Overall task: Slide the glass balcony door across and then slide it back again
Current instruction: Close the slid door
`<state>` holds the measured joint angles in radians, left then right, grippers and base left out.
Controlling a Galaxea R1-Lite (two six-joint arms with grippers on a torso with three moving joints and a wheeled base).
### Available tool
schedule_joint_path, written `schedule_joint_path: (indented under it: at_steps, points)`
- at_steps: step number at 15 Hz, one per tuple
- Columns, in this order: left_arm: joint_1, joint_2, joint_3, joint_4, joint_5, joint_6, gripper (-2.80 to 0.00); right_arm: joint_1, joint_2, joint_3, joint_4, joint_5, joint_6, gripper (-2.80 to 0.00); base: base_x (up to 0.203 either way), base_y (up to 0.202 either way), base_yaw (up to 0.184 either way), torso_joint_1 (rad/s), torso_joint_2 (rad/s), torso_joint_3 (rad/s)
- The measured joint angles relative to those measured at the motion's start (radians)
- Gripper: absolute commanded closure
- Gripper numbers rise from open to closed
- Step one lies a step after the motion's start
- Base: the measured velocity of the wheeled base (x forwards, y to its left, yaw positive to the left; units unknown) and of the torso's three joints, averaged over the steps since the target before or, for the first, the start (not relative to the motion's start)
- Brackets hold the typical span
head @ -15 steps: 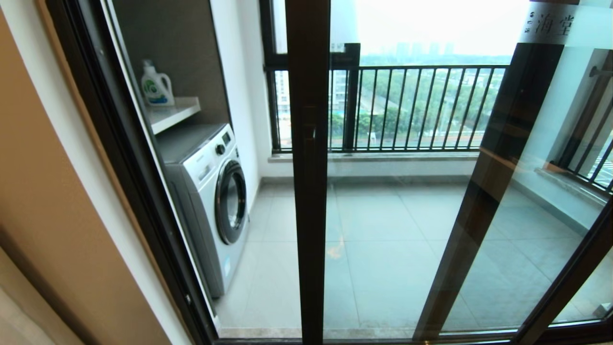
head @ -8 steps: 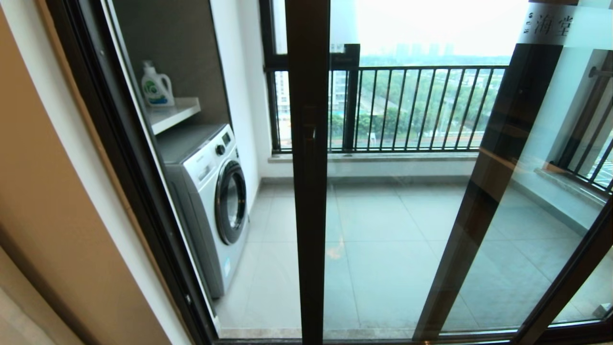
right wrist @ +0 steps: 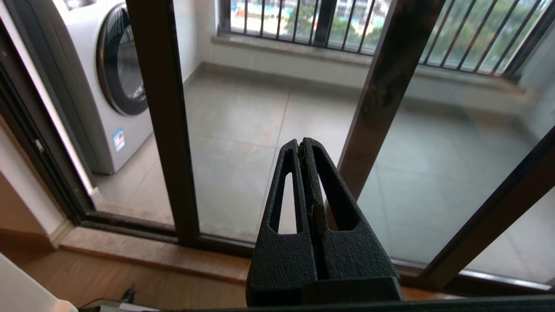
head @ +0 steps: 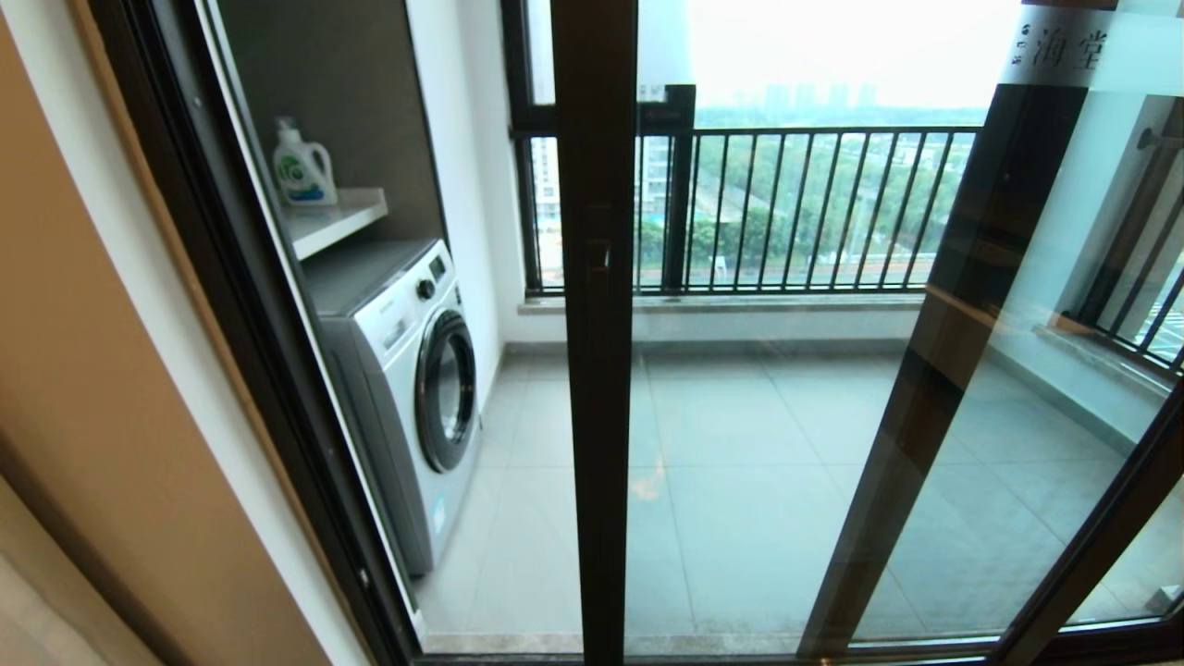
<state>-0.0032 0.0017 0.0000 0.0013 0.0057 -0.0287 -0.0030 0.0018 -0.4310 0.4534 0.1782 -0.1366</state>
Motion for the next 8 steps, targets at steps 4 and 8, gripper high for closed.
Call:
schedule_joint_path:
  at_steps: [4, 8]
  points:
    - [0.0, 0.0, 0.0, 0.0, 0.0, 0.0, 0.0, 0.0, -0.004, 0.358, -0.36, -0.092, -0.01, 0.0, 0.0, 0.0, 0.0, 0.0, 0.0, 0.0]
    - [0.0, 0.0, 0.0, 0.0, 0.001, 0.0, 0.0, 0.001, -0.004, 0.426, -0.452, -0.146, 0.079, 0.0, 0.0, 0.0, 0.0, 0.0, 0.0, 0.0]
